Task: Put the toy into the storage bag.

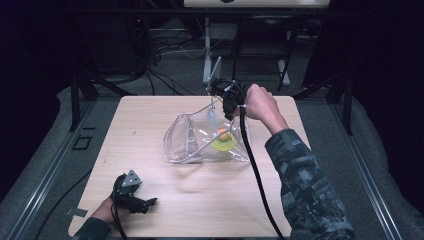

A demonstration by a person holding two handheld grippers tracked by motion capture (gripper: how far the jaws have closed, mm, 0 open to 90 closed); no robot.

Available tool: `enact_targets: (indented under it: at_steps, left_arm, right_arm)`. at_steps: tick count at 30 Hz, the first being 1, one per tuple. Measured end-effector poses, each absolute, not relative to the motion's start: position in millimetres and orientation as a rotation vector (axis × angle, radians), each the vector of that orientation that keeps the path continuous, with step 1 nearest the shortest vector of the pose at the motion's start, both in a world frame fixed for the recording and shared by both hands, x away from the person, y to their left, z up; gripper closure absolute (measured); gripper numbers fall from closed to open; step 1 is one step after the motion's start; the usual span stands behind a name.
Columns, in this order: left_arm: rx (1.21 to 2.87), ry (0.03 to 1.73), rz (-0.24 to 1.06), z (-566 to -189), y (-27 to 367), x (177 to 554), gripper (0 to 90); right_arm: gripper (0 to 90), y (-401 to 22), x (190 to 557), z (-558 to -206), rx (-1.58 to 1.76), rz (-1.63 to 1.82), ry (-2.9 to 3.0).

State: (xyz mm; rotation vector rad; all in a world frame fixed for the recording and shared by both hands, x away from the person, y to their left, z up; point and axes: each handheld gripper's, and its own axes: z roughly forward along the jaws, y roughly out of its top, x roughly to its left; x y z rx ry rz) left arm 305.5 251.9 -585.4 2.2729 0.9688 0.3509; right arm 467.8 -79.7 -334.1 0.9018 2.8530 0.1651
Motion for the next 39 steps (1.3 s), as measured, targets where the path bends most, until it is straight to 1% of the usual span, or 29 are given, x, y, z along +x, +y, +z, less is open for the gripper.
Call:
enact_targets:
  at_steps: [6,11,30,39]
  left_arm:
    - [2.272,0.968,0.351,-585,252,306,0.0]
    - [2.273,0.968,0.35,-585,252,306,0.0]
    - [2.272,0.968,0.351,-586,252,306,0.0]
    - [2.274,0.966,0.35,-585,252,306,0.0]
  right_arm:
    - [87.8,-80,468,-347,0.91,0.159,2.861]
    - [87.8,-79,468,-351,0.907,0.137,2.867]
    - [87.4,-73,466,-355,0.944,0.084,2.856]
    - [86.4,-78,465,-350,0.944,0.102,2.845]
